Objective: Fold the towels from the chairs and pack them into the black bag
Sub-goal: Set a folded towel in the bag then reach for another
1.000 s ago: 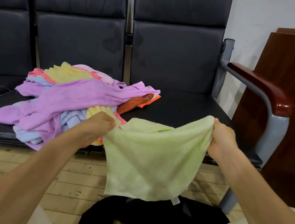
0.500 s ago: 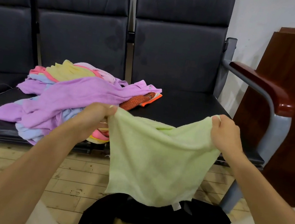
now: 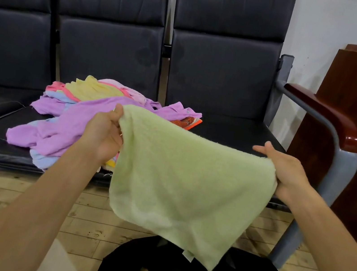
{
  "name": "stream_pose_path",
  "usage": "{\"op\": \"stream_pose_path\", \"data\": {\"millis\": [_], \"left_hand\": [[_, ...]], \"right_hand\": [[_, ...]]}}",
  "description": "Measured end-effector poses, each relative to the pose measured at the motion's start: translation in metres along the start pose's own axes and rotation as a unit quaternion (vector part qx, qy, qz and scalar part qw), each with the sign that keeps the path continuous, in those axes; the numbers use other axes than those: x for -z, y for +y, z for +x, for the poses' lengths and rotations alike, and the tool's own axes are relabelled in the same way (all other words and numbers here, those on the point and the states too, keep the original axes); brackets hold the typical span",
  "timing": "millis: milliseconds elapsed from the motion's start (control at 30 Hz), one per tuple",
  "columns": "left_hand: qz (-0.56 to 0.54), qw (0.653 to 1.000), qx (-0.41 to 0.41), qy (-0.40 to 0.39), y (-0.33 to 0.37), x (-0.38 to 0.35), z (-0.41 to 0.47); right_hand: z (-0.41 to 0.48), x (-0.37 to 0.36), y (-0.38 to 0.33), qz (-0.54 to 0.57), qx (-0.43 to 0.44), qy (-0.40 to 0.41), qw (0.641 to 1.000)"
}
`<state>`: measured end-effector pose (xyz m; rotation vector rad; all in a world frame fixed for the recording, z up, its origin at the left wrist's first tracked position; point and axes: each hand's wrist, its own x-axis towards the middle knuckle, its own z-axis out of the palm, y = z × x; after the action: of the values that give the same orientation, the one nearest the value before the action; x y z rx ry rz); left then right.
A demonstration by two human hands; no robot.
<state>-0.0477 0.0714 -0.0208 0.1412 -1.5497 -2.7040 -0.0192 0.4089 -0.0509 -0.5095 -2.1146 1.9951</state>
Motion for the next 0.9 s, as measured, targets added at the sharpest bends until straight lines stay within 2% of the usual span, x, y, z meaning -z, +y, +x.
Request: {"op": "stream_pose_path", "data": {"millis": [167, 300, 433, 600, 733, 900], "left_hand": [[-0.006, 1.000, -0.005, -0.007, -0.002, 0.000, 0.001], [-0.015, 1.000, 0.013, -0.020, -0.006, -0.001, -0.001], [0.040, 0.999, 0.000, -0.018, -0.012, -0.010, -0.008], [0.092, 0.994, -0.053, 0.001, 0.013, -0.037, -0.018], [0.069, 0.994, -0.084, 0.009, 0.061, -0.057, -0.023], [0.123, 0.981, -0.148, 0.009, 0.112, -0.082, -0.044]], "right_hand": [[-0.007, 0.000, -0.004, 0.084, -0.008, -0.063, 0.994], [-0.014, 0.002, -0.011, 0.133, 0.087, -0.147, 0.976], [-0.023, -0.005, -0.018, -0.013, 0.187, -0.068, 0.980], [-0.017, 0.003, -0.050, -0.126, 0.272, 0.032, 0.953], [-0.020, 0.021, -0.100, -0.064, 0.267, 0.119, 0.954], [-0.027, 0.042, -0.153, 0.036, 0.229, 0.131, 0.964]]}}
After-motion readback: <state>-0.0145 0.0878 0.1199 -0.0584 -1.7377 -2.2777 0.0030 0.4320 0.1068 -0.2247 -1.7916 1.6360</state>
